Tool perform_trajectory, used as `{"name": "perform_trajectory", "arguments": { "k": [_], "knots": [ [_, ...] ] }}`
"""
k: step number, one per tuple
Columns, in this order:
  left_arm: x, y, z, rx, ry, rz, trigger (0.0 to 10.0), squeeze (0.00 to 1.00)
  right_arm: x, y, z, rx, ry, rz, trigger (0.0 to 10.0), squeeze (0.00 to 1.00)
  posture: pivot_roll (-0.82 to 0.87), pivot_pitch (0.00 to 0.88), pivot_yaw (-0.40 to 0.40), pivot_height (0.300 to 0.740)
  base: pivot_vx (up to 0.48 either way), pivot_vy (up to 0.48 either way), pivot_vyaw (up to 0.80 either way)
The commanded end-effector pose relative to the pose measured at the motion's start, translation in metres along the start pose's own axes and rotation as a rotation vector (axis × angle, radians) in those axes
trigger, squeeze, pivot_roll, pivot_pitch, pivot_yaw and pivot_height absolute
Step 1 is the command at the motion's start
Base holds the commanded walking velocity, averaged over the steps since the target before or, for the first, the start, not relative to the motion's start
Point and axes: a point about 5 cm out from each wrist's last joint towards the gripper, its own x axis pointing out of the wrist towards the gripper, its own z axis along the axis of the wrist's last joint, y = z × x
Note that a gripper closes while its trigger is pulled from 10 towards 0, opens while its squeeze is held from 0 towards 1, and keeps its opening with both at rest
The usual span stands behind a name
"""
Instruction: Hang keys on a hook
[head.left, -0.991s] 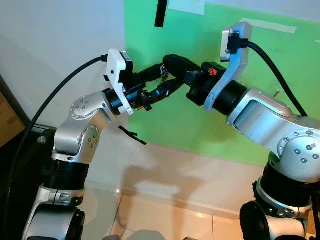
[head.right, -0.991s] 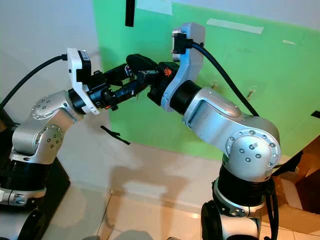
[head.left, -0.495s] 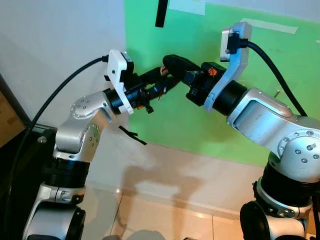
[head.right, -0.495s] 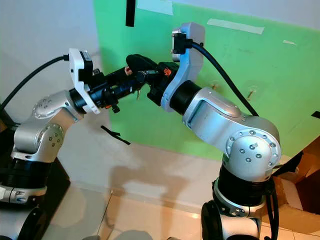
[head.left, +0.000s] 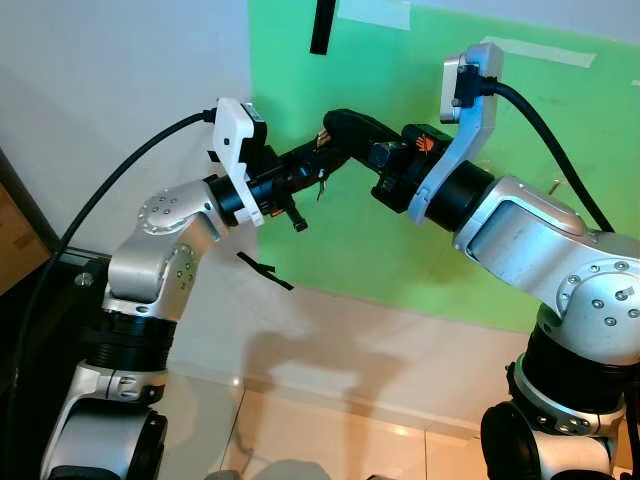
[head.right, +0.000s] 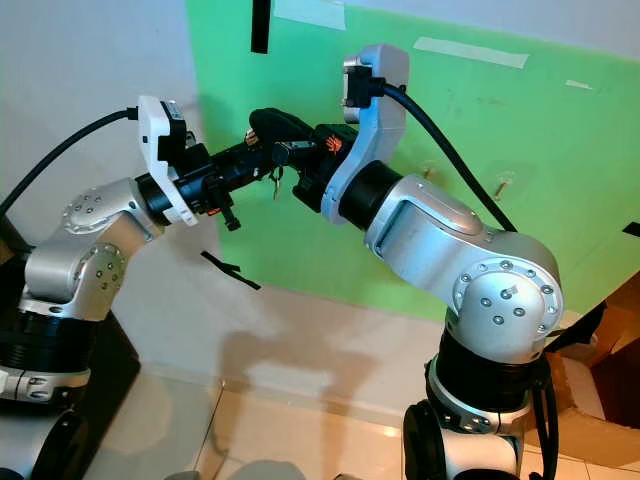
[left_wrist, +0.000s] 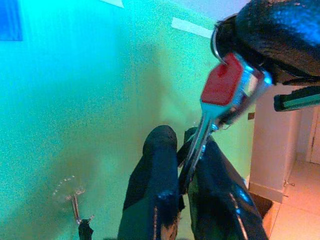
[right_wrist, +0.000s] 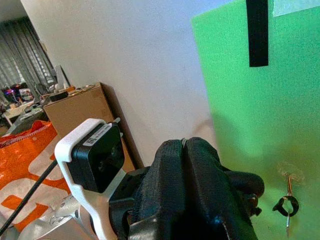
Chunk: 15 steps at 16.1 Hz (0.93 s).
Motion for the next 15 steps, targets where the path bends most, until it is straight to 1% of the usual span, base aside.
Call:
{"name": "perform_trajectory", "arguments": {
  "k": [1, 4, 5, 7, 11, 13, 14, 15],
  "knots": [
    [0.001, 0.000, 0.008, 0.008, -0.009, -0.023, 0.0, 0.00, 0.000, 0.001, 0.004, -0.009, -0.010, 0.006, 10.0, 0.00, -0.01, 0.000, -0.075, 0.740, 0.000, 0.000, 0.00],
    [-0.003, -0.001, 0.009, -0.001, -0.012, -0.041, 0.0, 0.00, 0.001, 0.000, 0.004, -0.007, -0.008, 0.001, 10.0, 0.00, -0.01, 0.000, -0.075, 0.740, 0.000, 0.000, 0.00],
    [-0.007, -0.004, 0.011, -0.003, -0.002, -0.074, 0.0, 0.00, 0.000, -0.002, 0.003, -0.006, -0.004, -0.011, 10.0, 0.00, -0.01, 0.000, -0.074, 0.740, 0.000, 0.000, 0.00],
    [-0.010, -0.009, 0.012, -0.003, 0.011, -0.106, 0.0, 0.00, 0.000, -0.004, 0.002, -0.005, 0.003, -0.027, 10.0, 0.00, -0.01, 0.000, -0.076, 0.740, 0.000, 0.000, 0.00],
    [-0.014, -0.008, 0.014, -0.006, 0.007, -0.104, 0.0, 0.00, 0.000, -0.007, 0.000, -0.001, 0.013, -0.038, 10.0, 0.00, -0.01, 0.000, -0.077, 0.740, 0.000, 0.000, 0.00],
    [-0.023, -0.014, 0.013, -0.024, 0.038, -0.143, 0.0, 0.00, -0.002, -0.012, -0.002, 0.006, 0.018, -0.062, 10.0, 0.00, -0.01, 0.000, -0.074, 0.740, 0.000, 0.000, 0.00],
    [-0.024, -0.015, 0.013, -0.025, 0.044, -0.148, 0.0, 0.00, -0.002, -0.013, -0.003, 0.006, 0.019, -0.065, 10.0, 0.00, -0.01, 0.000, -0.074, 0.740, 0.000, 0.000, 0.00],
    [-0.026, -0.014, 0.013, -0.019, 0.046, -0.131, 0.0, 0.00, -0.004, -0.015, -0.005, 0.009, 0.027, -0.075, 10.0, 0.00, -0.01, 0.000, -0.074, 0.740, 0.000, 0.000, 0.00]
  ]
}}
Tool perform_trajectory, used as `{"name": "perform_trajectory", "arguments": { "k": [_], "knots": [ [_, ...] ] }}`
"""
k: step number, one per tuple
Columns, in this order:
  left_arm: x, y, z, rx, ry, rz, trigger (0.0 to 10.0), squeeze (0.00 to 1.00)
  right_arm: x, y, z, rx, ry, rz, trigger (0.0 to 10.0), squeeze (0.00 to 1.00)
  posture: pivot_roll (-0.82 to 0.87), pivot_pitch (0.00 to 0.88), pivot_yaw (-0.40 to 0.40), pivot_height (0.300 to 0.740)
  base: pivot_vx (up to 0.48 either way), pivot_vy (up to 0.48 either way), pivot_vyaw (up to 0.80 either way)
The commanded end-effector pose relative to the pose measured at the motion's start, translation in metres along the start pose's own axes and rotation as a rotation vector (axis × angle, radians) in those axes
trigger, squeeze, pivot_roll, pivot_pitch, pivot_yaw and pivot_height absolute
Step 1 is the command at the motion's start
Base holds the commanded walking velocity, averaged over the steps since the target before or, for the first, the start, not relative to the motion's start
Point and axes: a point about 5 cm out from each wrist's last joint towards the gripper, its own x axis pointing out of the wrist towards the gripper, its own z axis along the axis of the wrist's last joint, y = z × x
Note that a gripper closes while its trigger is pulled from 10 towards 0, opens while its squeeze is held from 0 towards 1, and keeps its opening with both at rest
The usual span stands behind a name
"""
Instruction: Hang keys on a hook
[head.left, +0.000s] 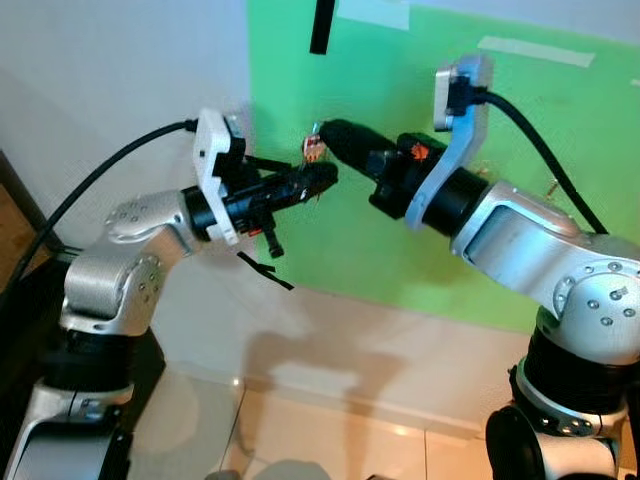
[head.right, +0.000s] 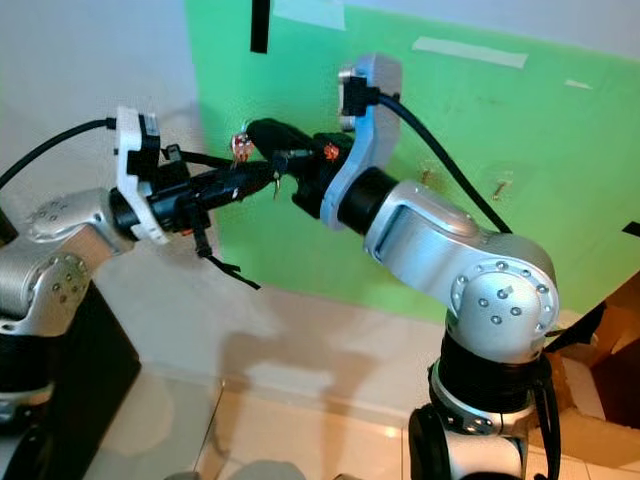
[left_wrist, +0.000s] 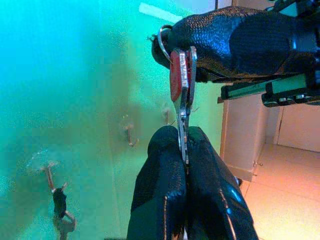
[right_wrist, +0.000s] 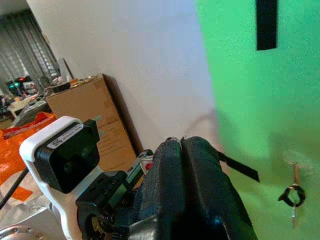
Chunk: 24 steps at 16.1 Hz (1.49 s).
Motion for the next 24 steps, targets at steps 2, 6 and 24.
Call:
{"name": "perform_trajectory", "arguments": {
  "k": [2, 6, 24],
  "knots": [
    [-0.003, 0.000, 0.009, 0.031, -0.022, -0.005, 0.0, 0.00, -0.006, -0.015, -0.003, 0.010, 0.009, -0.088, 10.0, 0.00, -0.01, 0.000, -0.074, 0.740, 0.000, 0.000, 0.00],
    [-0.009, 0.005, 0.013, 0.043, -0.018, 0.034, 0.0, 0.00, -0.009, -0.022, -0.013, 0.023, 0.039, -0.112, 10.0, 0.00, -0.01, 0.000, -0.074, 0.740, 0.000, 0.000, 0.00],
    [-0.010, 0.014, 0.005, 0.110, 0.062, 0.137, 0.0, 0.00, -0.011, -0.024, -0.022, -0.012, 0.067, -0.106, 10.0, 0.00, -0.01, 0.000, -0.080, 0.740, 0.000, 0.000, 0.00]
  ]
}}
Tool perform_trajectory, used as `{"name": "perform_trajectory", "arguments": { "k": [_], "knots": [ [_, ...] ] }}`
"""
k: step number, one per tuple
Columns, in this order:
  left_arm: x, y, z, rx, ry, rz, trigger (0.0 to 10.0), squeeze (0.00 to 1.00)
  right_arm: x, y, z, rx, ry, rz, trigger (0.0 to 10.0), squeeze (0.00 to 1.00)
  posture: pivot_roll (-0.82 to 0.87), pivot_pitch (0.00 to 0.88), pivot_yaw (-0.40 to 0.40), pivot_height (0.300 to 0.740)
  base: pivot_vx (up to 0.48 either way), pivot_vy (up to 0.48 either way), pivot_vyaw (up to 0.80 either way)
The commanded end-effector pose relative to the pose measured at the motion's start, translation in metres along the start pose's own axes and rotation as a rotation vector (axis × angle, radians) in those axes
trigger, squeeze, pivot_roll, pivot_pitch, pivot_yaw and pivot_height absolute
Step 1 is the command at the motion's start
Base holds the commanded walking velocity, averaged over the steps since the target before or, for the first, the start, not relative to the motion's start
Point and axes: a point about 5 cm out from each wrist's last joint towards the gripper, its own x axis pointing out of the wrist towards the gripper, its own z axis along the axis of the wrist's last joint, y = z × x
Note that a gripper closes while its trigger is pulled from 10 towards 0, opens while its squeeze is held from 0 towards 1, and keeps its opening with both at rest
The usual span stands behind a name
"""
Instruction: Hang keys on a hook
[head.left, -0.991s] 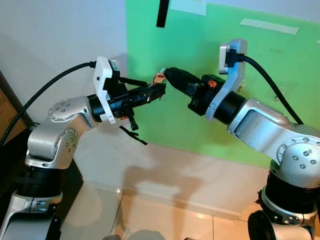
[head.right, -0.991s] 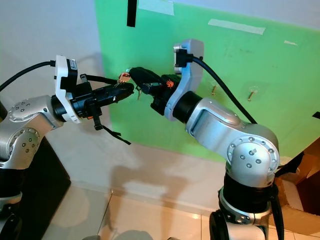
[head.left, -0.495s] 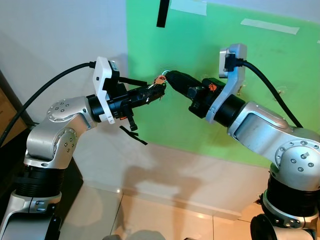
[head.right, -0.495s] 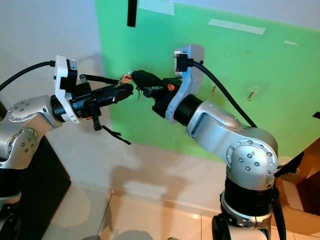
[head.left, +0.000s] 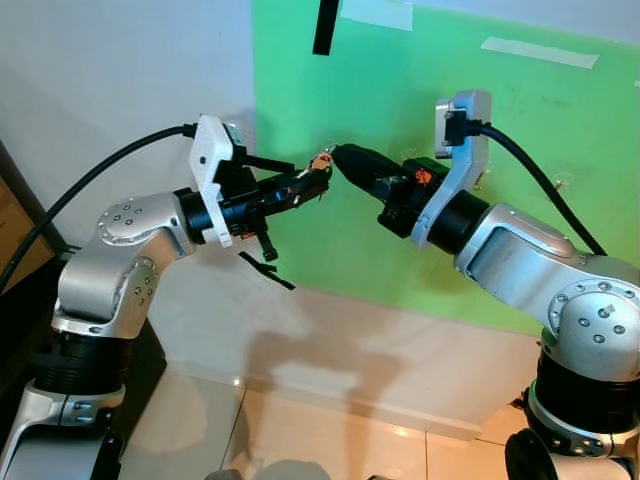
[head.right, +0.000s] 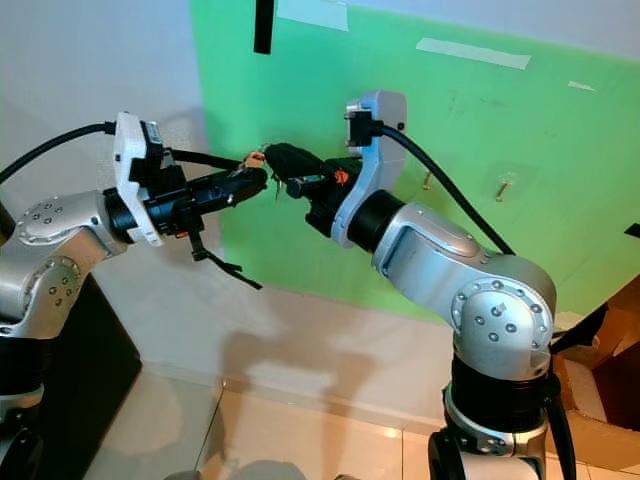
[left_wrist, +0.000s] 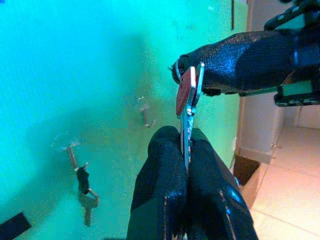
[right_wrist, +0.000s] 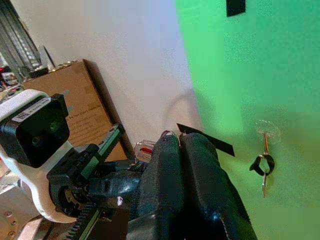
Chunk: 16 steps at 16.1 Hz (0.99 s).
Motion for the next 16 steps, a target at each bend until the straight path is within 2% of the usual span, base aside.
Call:
{"name": "perform_trajectory", "arguments": {
  "k": [1, 5, 6, 7, 14, 16],
  "knots": [
    [-0.005, 0.011, 0.006, 0.044, -0.001, 0.090, 0.0, 0.00, -0.003, -0.009, -0.005, -0.003, 0.034, -0.051, 10.0, 0.00, -0.01, 0.000, -0.082, 0.740, 0.000, 0.000, 0.00],
    [-0.002, 0.009, 0.003, 0.059, 0.009, 0.090, 0.0, 0.00, -0.003, -0.009, -0.006, -0.009, 0.039, -0.044, 10.0, 0.00, -0.01, 0.000, -0.085, 0.740, 0.000, 0.000, 0.00],
    [-0.002, 0.009, 0.003, 0.063, 0.010, 0.089, 0.0, 0.00, -0.002, -0.008, -0.006, -0.003, 0.038, -0.031, 10.0, 0.09, -0.01, 0.000, -0.085, 0.740, 0.000, 0.000, 0.00],
    [-0.002, 0.010, 0.003, 0.064, 0.010, 0.090, 0.0, 0.00, -0.002, -0.007, -0.007, 0.004, 0.038, -0.021, 10.0, 1.00, -0.01, 0.000, -0.085, 0.740, 0.000, 0.000, 0.00],
    [-0.002, 0.011, 0.002, 0.067, 0.017, 0.088, 0.0, 0.00, -0.009, -0.015, -0.006, 0.000, 0.034, -0.051, 10.0, 1.00, -0.01, 0.000, -0.078, 0.740, 0.000, 0.000, 0.00],
    [-0.002, 0.012, -0.004, 0.066, 0.059, 0.083, 0.0, 0.00, -0.014, -0.021, -0.010, -0.014, 0.052, -0.095, 10.0, 1.00, -0.01, 0.000, -0.078, 0.740, 0.000, 0.000, 0.00]
  ]
}}
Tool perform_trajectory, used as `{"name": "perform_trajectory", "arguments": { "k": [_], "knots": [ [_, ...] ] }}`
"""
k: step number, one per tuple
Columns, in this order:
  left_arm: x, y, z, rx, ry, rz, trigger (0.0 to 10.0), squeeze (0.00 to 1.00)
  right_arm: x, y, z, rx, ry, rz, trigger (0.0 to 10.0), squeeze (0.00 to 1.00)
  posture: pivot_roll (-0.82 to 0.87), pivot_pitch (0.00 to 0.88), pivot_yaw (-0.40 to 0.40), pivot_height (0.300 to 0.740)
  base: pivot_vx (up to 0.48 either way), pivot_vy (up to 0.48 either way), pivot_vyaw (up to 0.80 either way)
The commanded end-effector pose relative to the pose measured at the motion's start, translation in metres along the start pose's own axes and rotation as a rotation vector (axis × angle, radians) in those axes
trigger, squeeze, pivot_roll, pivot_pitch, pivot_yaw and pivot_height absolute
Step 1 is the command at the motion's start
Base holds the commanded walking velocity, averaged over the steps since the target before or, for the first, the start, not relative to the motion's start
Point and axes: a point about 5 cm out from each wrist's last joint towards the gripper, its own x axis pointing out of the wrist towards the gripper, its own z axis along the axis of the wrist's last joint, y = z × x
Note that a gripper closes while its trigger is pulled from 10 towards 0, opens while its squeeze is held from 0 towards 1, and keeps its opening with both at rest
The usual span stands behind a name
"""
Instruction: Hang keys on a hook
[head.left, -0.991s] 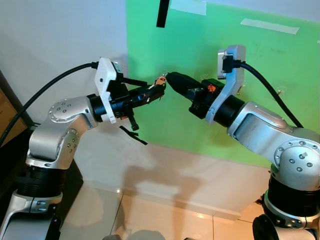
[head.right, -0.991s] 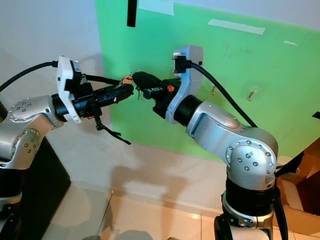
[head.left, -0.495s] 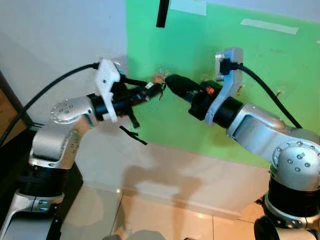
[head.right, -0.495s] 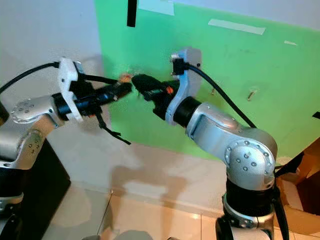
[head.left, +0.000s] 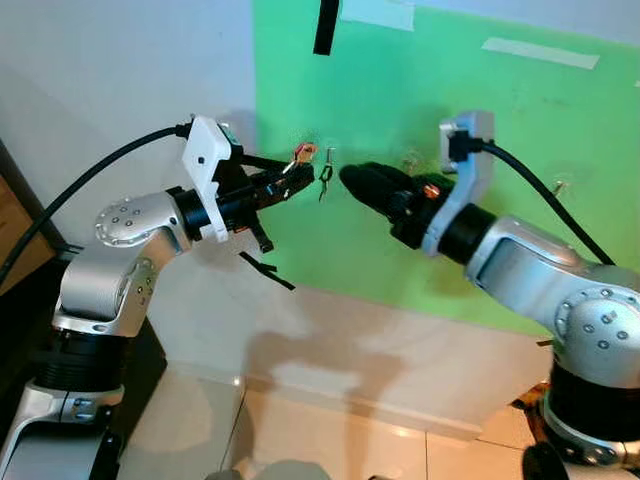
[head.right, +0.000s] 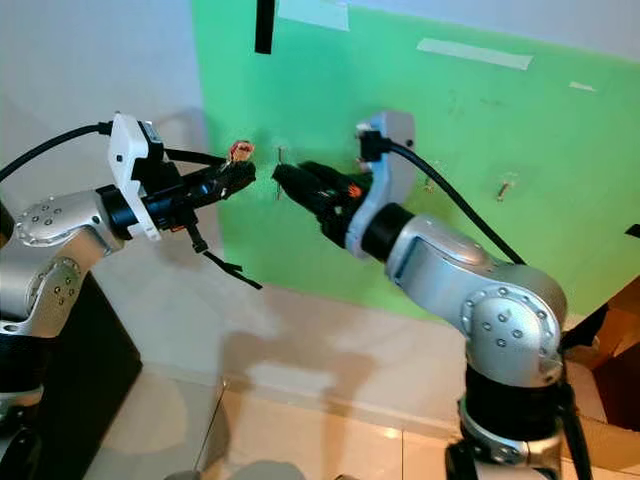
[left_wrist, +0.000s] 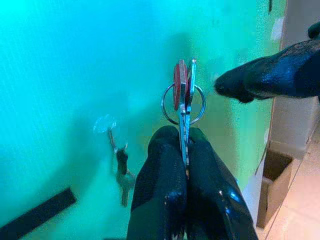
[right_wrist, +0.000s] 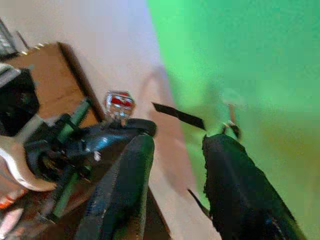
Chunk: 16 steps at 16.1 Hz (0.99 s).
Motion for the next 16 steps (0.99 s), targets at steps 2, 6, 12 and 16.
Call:
{"name": "perform_trajectory", "arguments": {
  "k": [2, 6, 12, 16],
  "knots": [
    [0.005, 0.002, -0.014, 0.051, 0.141, -0.005, 0.0, 0.00, -0.011, -0.015, -0.009, -0.080, 0.066, -0.130, 10.0, 1.00, -0.04, 0.000, -0.046, 0.740, 0.000, 0.000, 0.00],
    [0.028, -0.002, -0.041, 0.045, 0.287, -0.030, 0.0, 0.00, -0.030, -0.030, -0.042, -0.144, 0.195, -0.290, 10.0, 1.00, -0.11, 0.000, 0.012, 0.740, 0.000, 0.000, 0.00],
    [0.070, -0.002, -0.026, 0.047, 0.129, -0.078, 0.0, 0.00, -0.037, -0.038, -0.055, -0.176, 0.062, -0.468, 10.0, 1.00, -0.15, 0.000, 0.049, 0.740, 0.000, 0.000, 0.00],
    [0.061, -0.014, -0.036, -0.023, 0.036, 0.016, 0.0, 0.00, -0.042, -0.036, -0.063, -0.212, -0.062, -0.534, 10.0, 1.00, -0.15, 0.000, 0.035, 0.740, 0.000, 0.000, 0.00]
  ]
}}
